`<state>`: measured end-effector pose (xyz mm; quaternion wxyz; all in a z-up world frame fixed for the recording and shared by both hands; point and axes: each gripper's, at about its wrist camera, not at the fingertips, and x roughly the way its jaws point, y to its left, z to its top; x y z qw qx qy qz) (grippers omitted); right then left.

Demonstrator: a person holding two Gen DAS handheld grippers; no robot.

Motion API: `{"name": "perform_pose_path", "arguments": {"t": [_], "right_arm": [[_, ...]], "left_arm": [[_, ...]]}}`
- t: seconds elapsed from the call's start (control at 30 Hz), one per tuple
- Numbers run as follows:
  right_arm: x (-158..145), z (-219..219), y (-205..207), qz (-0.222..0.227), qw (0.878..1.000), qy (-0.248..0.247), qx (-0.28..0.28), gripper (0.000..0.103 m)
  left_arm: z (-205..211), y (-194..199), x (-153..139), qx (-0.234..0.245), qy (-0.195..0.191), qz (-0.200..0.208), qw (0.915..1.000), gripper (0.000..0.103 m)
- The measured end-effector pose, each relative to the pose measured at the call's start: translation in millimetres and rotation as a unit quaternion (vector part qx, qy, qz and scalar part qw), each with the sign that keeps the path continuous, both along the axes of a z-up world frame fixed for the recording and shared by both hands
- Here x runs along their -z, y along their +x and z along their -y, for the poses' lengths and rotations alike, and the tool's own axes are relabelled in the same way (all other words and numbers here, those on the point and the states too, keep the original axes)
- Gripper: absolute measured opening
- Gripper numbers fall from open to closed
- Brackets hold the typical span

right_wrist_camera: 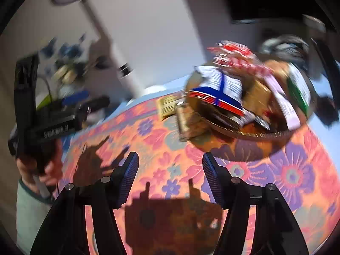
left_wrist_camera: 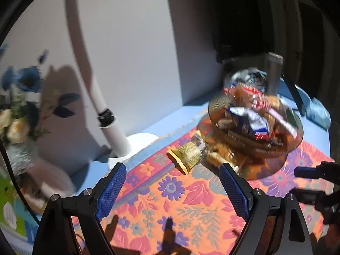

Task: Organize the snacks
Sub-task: 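Move both open tools toward the yellow pack and golden pack beside the bowl, then grasp the yellow printed pack with the left tool while the right tool grasps the golden sachima pack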

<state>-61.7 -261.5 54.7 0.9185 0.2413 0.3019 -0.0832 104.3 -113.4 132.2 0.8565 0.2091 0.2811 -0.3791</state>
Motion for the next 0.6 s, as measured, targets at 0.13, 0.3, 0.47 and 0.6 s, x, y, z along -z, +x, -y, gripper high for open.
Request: {"name": "perform_pose_path", "arguments": {"t": [0.13,0.3,0.47,0.6], "right_arm": [[18,4,15,0.003,0.998,0.038,0.058,0.065],[38,16,39,-0.002,0.989,0.06,0.135,0.065],[50,18,56,-0.006,0.986,0.062,0.158,0.065],[53,22,67,-0.005,0.984,0.058,0.17,0.065]], "left_arm": [[14,30,26,0.047,-0.001,-0.041,0.9981,0.087],[48,67,64,0.086,0.004,-0.087,0.9925,0.087],[83,79,87,0.133,0.044,-0.068,0.9878,0.087],[100,87,97,0.155,0.067,-0.059,0.9839,0.087]]}}
